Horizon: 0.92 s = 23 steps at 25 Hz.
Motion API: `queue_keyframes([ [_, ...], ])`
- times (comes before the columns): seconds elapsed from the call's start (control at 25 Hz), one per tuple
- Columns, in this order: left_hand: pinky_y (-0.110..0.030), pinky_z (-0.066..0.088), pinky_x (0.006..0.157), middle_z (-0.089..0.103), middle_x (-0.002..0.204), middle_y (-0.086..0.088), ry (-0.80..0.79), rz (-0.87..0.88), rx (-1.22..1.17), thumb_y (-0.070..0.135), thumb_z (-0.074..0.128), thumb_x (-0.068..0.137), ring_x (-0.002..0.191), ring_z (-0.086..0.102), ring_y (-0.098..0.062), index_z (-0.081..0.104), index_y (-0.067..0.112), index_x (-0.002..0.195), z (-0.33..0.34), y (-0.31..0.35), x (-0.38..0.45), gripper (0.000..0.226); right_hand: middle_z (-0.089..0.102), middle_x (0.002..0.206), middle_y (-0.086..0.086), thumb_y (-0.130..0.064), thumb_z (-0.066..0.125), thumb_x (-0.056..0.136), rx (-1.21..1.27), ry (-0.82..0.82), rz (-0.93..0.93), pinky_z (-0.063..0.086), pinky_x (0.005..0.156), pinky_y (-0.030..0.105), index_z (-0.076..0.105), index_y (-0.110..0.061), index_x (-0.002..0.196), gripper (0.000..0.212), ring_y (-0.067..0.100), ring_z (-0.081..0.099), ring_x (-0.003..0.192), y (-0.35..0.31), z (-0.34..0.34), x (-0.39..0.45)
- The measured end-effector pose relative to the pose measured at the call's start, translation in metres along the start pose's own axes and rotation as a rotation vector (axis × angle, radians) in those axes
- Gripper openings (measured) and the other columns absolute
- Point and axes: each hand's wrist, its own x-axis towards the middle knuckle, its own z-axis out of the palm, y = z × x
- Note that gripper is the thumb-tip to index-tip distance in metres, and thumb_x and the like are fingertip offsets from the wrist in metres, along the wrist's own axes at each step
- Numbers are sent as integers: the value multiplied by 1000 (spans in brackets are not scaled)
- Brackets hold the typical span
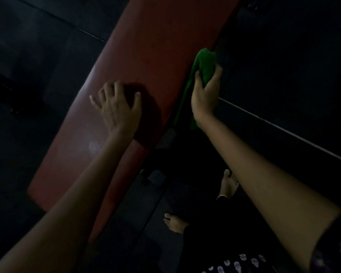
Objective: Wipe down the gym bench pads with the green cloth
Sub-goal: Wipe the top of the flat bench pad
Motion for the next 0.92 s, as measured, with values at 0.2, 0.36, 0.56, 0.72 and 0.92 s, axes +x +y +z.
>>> queue_keyframes([
  [0.2,-53,-6,114,15,158,3,-91,216,-70,47,39,95,146,6,-20,23,27,148,28,76,51,59,47,133,9,-20,52,95,56,-107,-38,31,82,11,37,-9,138,47,10,45,110,17,-4,-40],
  [0.36,-54,-5,113,20,156,5,-21,209,-62,53,33,93,146,8,-19,28,29,147,38,71,51,59,48,130,6,-21,50,96,73,40,-11,32,70,4,39,-13,136,43,12,48,106,-20,-12,49],
  [0.56,-55,-2,112,24,155,2,-21,195,-56,55,27,89,145,12,-22,31,26,146,40,77,54,64,46,133,9,-23,52,95,-34,67,-44,27,75,-1,38,-11,139,48,12,49,107,-26,-12,51],
  [0.72,-56,-3,112,23,155,-1,-19,205,-31,53,27,90,145,11,-24,29,24,147,42,74,54,64,49,130,10,-20,54,94,-17,4,-23,28,74,0,40,-10,136,45,9,48,105,-21,-12,34],
  [0.92,-57,-4,111,21,156,-2,-48,205,-17,53,26,90,145,10,-26,26,24,148,43,74,54,64,52,127,5,-25,53,94,-8,177,-10,38,69,9,42,-15,136,45,9,53,99,-67,-26,146],
])
